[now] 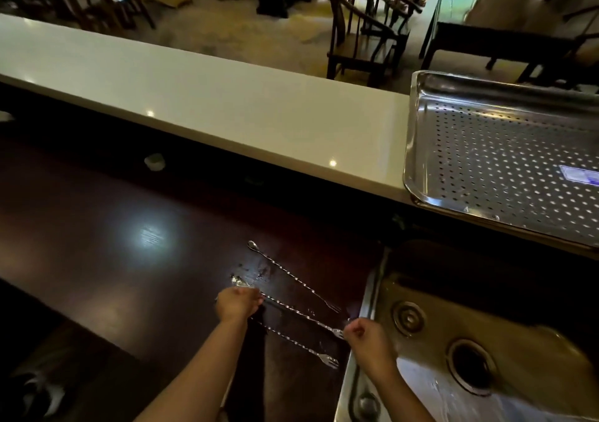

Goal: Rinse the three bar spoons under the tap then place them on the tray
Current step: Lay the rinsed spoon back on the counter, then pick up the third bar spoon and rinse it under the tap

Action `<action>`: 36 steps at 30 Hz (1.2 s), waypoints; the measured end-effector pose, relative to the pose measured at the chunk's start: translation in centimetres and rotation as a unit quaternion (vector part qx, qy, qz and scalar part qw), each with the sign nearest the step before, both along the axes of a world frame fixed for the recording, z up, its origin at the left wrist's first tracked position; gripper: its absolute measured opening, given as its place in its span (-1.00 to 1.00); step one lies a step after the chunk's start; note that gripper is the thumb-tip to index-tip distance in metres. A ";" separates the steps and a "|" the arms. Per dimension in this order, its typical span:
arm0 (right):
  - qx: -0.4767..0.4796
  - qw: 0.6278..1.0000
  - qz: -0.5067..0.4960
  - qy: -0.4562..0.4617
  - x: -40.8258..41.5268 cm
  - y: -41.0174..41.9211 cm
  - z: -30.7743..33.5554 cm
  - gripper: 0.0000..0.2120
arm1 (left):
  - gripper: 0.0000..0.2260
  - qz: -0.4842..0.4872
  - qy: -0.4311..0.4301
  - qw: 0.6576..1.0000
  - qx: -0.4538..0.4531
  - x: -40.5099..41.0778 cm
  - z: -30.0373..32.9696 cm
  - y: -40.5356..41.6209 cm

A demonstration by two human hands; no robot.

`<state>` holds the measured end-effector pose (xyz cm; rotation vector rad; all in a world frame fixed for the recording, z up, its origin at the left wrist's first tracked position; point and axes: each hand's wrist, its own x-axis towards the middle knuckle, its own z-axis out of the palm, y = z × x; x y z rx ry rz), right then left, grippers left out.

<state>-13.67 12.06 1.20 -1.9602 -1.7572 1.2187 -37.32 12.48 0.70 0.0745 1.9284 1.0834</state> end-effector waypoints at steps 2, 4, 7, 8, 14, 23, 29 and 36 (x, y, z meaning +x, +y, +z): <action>0.024 0.998 0.006 -0.065 -0.5 0.0 -0.2 -0.82 | -0.76 -0.014 0.007 1.000 -0.018 -0.4 -0.6 0.1; 0.020 0.991 0.009 -0.132 -0.9 -0.1 -0.3 -0.85 | -0.76 -0.026 0.008 0.999 -0.032 -0.8 -1.1 0.4; 0.012 0.986 0.012 -0.167 -1.4 -0.1 -0.5 -0.76 | -0.81 -0.038 0.018 0.998 -0.043 -1.2 -1.2 0.8; 0.018 0.984 0.009 -0.175 -1.5 -0.2 -0.5 -0.70 | -0.82 -0.045 0.029 0.998 -0.044 -1.3 -1.3 0.8; 0.049 0.983 -0.005 -0.174 -1.6 0.0 -0.6 -0.78 | -0.74 -0.081 0.063 0.994 -0.025 -1.3 -1.5 1.0; 0.144 0.957 0.113 -0.226 -4.9 3.9 -0.4 -0.67 | -0.76 -0.046 -0.040 0.997 0.053 0.8 0.3 0.7; 0.154 0.945 0.139 -0.255 -6.7 5.0 -1.5 -0.84 | -0.74 -0.073 -0.059 0.994 0.057 1.0 1.2 -0.5; 0.150 0.943 0.157 -0.253 -6.3 5.7 -1.6 -0.84 | -0.78 -0.081 -0.139 0.985 0.067 1.8 1.9 -0.6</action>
